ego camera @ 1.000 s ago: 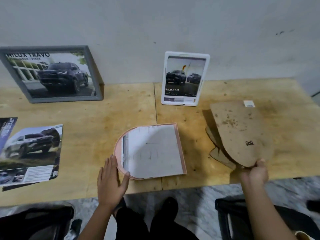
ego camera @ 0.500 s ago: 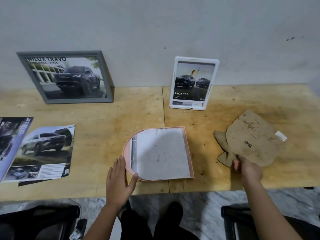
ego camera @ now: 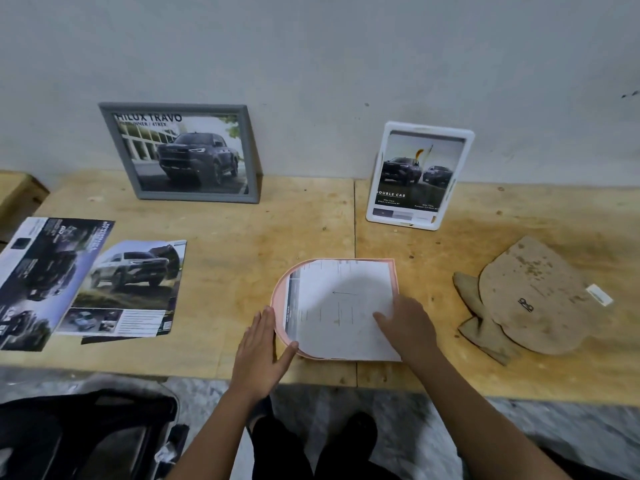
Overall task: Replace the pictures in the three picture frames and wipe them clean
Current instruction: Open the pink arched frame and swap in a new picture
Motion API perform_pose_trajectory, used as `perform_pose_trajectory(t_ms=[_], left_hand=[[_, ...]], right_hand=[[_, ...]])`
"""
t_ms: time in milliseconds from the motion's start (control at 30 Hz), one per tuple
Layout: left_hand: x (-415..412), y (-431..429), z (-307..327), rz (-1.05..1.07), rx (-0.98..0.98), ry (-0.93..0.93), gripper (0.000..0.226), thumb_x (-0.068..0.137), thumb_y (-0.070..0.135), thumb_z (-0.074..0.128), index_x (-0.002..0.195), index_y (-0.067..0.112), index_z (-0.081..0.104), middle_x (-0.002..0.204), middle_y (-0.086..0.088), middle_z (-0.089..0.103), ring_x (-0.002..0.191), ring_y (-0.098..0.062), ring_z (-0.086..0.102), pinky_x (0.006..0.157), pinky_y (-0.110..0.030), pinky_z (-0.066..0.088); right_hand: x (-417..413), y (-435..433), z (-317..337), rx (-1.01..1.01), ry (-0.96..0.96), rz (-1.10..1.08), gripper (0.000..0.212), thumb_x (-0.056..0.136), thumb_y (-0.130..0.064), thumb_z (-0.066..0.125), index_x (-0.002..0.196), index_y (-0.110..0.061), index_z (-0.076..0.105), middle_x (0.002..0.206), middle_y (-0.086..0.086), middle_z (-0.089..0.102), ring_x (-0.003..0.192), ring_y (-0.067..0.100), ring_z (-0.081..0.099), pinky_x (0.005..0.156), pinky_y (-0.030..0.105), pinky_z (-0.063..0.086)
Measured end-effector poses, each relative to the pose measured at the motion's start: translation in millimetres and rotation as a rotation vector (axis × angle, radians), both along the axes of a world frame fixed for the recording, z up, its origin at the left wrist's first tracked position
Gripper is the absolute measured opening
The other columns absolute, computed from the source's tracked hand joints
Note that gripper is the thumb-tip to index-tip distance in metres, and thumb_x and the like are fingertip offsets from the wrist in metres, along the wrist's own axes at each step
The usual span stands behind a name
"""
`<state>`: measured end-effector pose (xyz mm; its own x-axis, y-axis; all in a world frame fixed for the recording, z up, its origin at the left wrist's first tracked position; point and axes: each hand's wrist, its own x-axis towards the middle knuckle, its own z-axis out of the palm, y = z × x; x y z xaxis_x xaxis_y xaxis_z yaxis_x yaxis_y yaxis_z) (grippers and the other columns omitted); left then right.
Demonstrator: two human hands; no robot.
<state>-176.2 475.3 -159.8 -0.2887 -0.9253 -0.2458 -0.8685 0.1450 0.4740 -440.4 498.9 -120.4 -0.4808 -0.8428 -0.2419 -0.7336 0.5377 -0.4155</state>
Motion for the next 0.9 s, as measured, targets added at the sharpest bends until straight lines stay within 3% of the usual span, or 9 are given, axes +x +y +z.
perform_pose_trajectory(t_ms=[133, 267, 433, 600, 733, 900], left_hand=[[1.4, -1.5, 0.4, -0.016, 0.036, -0.009, 0.104, 0.07, 0.085, 0.011, 0.149, 0.021, -0.007, 0.158, 0.005, -0.005, 0.145, -0.012, -0.007, 0.116, -0.032, 0.001], [0.1, -2.9, 4.1, -0.01, 0.072, -0.017, 0.112, 0.063, 0.09, 0.005, 0.149, 0.02, -0.008, 0.158, 0.004, -0.006, 0.145, -0.014, -0.007, 0.116, -0.033, 0.001], [-3.6, -7.3, 10.5, -0.017, 0.114, -0.043, 0.09, 0.086, 0.066, 0.036, 0.149, 0.02, -0.009, 0.159, 0.002, -0.006, 0.146, -0.018, -0.007, 0.118, -0.038, 0.004], [-5.6, -7.0, 15.6, -0.029, 0.123, -0.049, 0.085, 0.091, 0.059, 0.037, 0.149, 0.019, -0.011, 0.158, 0.001, -0.009, 0.146, -0.018, -0.01, 0.119, -0.038, 0.003], [-7.8, -7.8, 17.5, -0.024, 0.157, -0.042, 0.08, 0.095, 0.05, 0.036, 0.148, 0.015, -0.012, 0.158, -0.001, -0.011, 0.145, -0.019, -0.012, 0.118, -0.037, -0.001], [-9.1, -9.0, 25.1, 0.022, 0.193, 0.047, 0.069, 0.097, 0.038, 0.036, 0.15, 0.014, -0.001, 0.156, 0.005, -0.001, 0.146, -0.022, -0.004, 0.118, -0.044, 0.006]], right_hand=[[2.0, -6.3, 6.9, 0.12, -0.029, 0.014, 0.033, 0.084, -0.041, 0.063, 0.103, -0.017, 0.053, 0.095, -0.002, 0.057, 0.078, 0.011, 0.055, 0.06, 0.02, 0.042], [-11.8, -13.6, 10.7, 0.098, -0.238, -0.079, 0.03, 0.08, -0.033, 0.07, 0.098, -0.013, 0.056, 0.098, 0.003, 0.062, 0.08, 0.014, 0.058, 0.059, 0.018, 0.043], [-20.8, -15.6, 19.2, 0.065, -0.395, -0.064, 0.026, 0.085, -0.022, 0.065, 0.105, -0.005, 0.062, 0.101, 0.006, 0.062, 0.082, 0.015, 0.056, 0.054, 0.012, 0.039], [-36.9, -10.4, 31.9, -0.081, -0.548, -0.131, 0.023, 0.087, -0.01, 0.057, 0.11, -0.006, 0.058, 0.101, 0.007, 0.059, 0.089, 0.022, 0.056, 0.058, 0.024, 0.043], [-51.5, -0.5, 33.0, -0.216, -0.678, -0.218, 0.014, 0.087, -0.011, 0.057, 0.099, -0.006, 0.057, 0.102, 0.014, 0.062, 0.086, 0.029, 0.059, 0.067, 0.035, 0.045], [-51.5, 2.9, 41.3, -0.301, -0.95, -0.309, 0.035, 0.074, -0.021, 0.064, 0.104, -0.006, 0.057, 0.106, 0.015, 0.061, 0.09, 0.033, 0.058, 0.069, 0.039, 0.043]])
